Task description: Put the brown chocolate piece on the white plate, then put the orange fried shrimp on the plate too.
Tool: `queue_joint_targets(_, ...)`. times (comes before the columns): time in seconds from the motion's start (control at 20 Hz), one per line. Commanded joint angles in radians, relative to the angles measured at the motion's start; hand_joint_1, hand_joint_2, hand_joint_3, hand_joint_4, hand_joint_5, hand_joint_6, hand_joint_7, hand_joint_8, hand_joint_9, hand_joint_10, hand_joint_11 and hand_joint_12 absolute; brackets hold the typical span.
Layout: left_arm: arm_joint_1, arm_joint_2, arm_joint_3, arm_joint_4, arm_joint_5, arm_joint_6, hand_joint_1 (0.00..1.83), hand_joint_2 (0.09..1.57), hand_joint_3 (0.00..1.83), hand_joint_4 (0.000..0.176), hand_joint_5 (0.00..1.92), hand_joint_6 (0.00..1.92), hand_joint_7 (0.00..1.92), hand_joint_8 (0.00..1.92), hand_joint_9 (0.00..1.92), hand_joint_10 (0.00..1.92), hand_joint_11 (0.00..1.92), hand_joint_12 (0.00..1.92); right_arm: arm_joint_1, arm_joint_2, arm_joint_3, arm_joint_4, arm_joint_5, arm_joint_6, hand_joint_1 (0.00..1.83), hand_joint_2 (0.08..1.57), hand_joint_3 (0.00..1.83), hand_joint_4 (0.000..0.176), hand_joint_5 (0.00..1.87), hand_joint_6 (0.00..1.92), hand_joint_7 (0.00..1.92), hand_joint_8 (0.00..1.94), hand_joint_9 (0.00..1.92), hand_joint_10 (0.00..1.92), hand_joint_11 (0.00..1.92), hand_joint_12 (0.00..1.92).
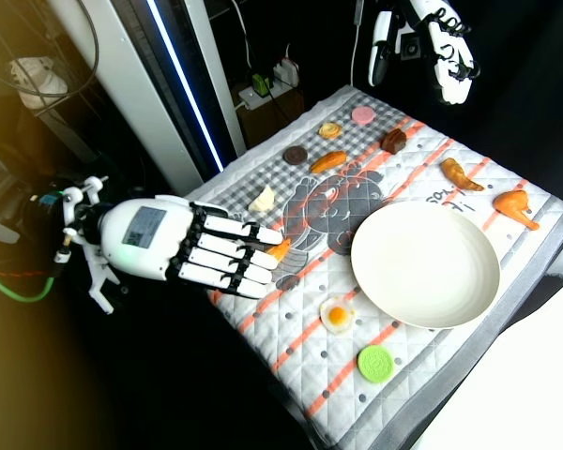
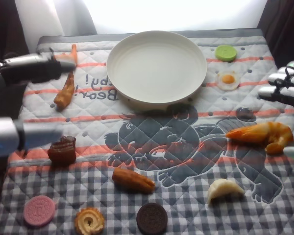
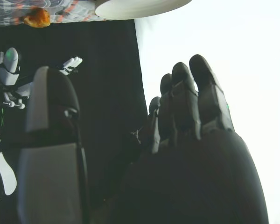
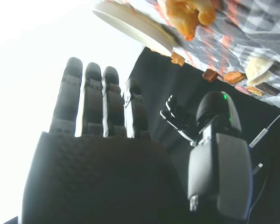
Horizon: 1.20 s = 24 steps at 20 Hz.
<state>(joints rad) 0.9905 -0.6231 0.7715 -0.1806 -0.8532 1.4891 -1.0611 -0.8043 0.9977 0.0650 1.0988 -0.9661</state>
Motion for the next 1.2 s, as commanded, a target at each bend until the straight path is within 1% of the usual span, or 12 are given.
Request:
queue_joint_targets(0.0,-0.014,-0.005,0.001,-0.003,-0.118,-0.005,0.44,1.19,0.00,0.150,0.46,0.00,0.44,0.00,0.44,0.01,0.06,0.85,0.015,0.002,0.002,0.015,0.116,0.000,0.49,1.27,0.01,0.039,0.41,0.00,0.28,0.00,0.29,0.01,0.07,0.64)
queue_joint_targets(0.1,-0.019,-0.009,-0.002,-0.010,-0.104,0.039,0.44,1.19,0.00,0.154,0.46,0.00,0.43,0.00,0.43,0.00,0.05,0.85,0.015,0.001,0.002,0.015,0.115,0.000,0.48,1.27,0.01,0.041,0.40,0.00,0.28,0.00,0.28,0.00,0.07,0.63)
queue_joint_targets(0.15,-0.029,-0.016,-0.006,-0.027,-0.086,0.096,0.54,1.12,0.00,0.165,0.47,0.00,0.43,0.00,0.42,0.00,0.03,0.88,0.015,0.001,0.002,0.015,0.115,0.000,0.47,1.27,0.00,0.046,0.41,0.00,0.28,0.00,0.28,0.00,0.07,0.63)
queue_joint_targets(0.25,-0.058,-0.042,-0.010,-0.088,-0.036,0.250,0.70,0.99,0.00,0.176,0.44,0.00,0.43,0.00,0.43,0.00,0.02,0.94,0.014,0.001,0.002,0.014,0.115,0.000,0.47,1.27,0.00,0.043,0.41,0.00,0.28,0.00,0.28,0.00,0.04,0.68)
queue_joint_targets(0.3,-0.074,-0.060,-0.013,-0.131,-0.008,0.351,0.68,0.97,0.00,0.176,0.38,0.00,0.41,0.00,0.42,0.00,0.02,0.95,0.014,0.001,0.002,0.014,0.115,0.000,0.48,1.27,0.00,0.039,0.41,0.00,0.28,0.00,0.28,0.00,0.05,0.69)
queue_joint_targets(0.45,-0.089,-0.096,-0.022,-0.222,0.032,0.583,0.67,0.91,0.00,0.176,0.36,0.00,0.41,0.01,0.44,0.01,0.02,0.93,0.013,0.001,0.002,0.014,0.115,0.000,0.46,1.28,0.00,0.057,0.39,0.00,0.27,0.00,0.27,0.00,0.02,0.68)
queue_joint_targets(0.6,-0.091,-0.135,-0.021,-0.316,0.049,0.775,0.65,0.90,0.00,0.176,0.34,0.00,0.43,0.00,0.46,0.00,0.11,0.74,0.011,0.000,0.001,0.013,0.115,0.000,0.46,1.28,0.00,0.036,0.41,0.01,0.29,0.00,0.29,0.01,0.05,0.69)
queue_joint_targets(0.8,-0.091,-0.152,0.004,-0.379,0.070,0.801,0.70,0.89,0.00,0.176,0.27,0.00,0.43,0.00,0.50,0.00,0.15,0.63,0.010,0.000,0.001,0.013,0.115,0.000,0.45,1.29,0.00,0.029,0.41,0.00,0.30,0.00,0.31,0.01,0.06,0.69)
queue_joint_targets(0.9,-0.091,-0.152,0.013,-0.401,0.079,0.803,0.69,0.92,0.00,0.176,0.29,0.00,0.48,0.00,0.55,0.01,0.16,0.62,0.010,0.000,0.001,0.012,0.115,0.000,0.43,1.29,0.00,0.042,0.40,0.00,0.30,0.00,0.31,0.00,0.05,0.68)
queue_joint_targets(0.95,-0.090,-0.153,0.019,-0.415,0.088,0.809,0.71,0.94,0.01,0.176,0.30,0.00,0.50,0.01,0.55,0.00,0.14,0.61,0.010,0.000,0.001,0.011,0.115,0.000,0.44,1.29,0.00,0.039,0.41,0.00,0.30,0.00,0.31,0.00,0.07,0.70)
queue_joint_targets(1.05,-0.090,-0.158,0.029,-0.436,0.101,0.819,0.75,0.96,0.00,0.176,0.35,0.00,0.56,0.00,0.60,0.00,0.16,0.70,0.009,-0.001,0.001,0.011,0.115,0.000,0.42,1.30,0.00,0.033,0.41,0.00,0.30,0.00,0.32,0.00,0.12,0.70)
queue_joint_targets(1.15,-0.090,-0.166,0.037,-0.445,0.112,0.820,0.75,0.98,0.00,0.176,0.38,0.00,0.58,0.00,0.60,0.00,0.14,0.76,0.009,-0.002,0.001,0.010,0.115,0.000,0.41,1.30,0.00,0.036,0.41,0.00,0.30,0.00,0.33,0.00,0.10,0.69)
